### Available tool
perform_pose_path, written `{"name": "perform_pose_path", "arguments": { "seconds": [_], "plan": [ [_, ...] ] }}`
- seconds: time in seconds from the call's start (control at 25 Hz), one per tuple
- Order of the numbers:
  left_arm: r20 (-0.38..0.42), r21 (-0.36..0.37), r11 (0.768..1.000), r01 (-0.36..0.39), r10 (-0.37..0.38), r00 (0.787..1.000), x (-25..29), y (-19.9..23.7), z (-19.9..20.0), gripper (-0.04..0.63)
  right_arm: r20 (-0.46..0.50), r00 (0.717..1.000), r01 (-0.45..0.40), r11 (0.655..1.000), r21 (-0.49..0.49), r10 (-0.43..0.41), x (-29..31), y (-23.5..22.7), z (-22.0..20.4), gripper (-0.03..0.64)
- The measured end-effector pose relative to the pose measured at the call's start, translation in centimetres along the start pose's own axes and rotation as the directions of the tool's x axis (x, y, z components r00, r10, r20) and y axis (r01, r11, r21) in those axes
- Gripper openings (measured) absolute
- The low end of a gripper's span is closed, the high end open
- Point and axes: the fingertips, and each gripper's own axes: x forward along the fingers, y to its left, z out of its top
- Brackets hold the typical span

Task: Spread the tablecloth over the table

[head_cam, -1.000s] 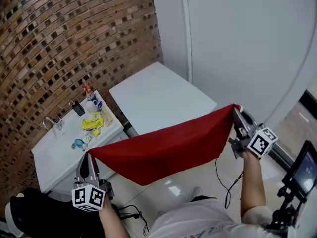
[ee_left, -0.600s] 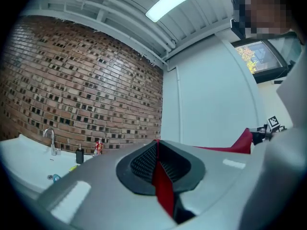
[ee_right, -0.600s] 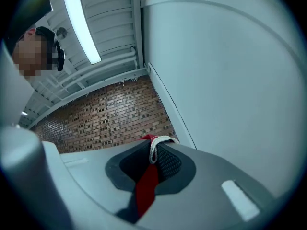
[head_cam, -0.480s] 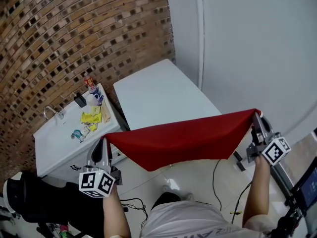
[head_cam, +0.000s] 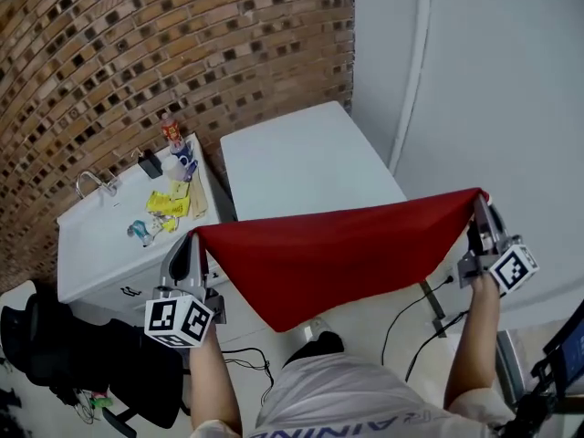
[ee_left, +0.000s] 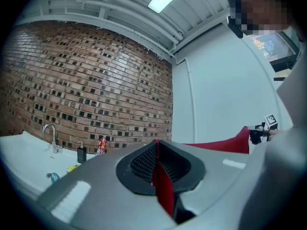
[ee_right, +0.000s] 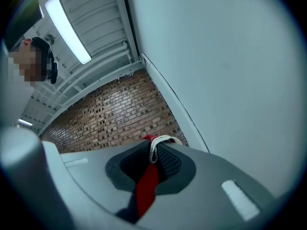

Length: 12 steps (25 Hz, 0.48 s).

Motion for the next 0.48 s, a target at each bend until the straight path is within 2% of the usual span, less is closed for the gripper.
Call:
{"name": "perform_pose_path", "arguments": {
  "seconds": [0.2,0.48],
  "plan": [
    [-0.022,-0.007,0.999,-0.033,0.033,0.999,4.5,2.5,-0.4,0.014,-0.067,0.998,-0.003,1.000,0.030,0.005,7.1,-2.5,-1.9,0.021],
    [-0.047,0.022,0.996,-0.083,0.083,0.995,8.6,4.5,-0.7,0.014,-0.090,0.996,-0.012,0.997,0.072,0.019,14.5,-4.9,-2.9,0.021]
  ]
}}
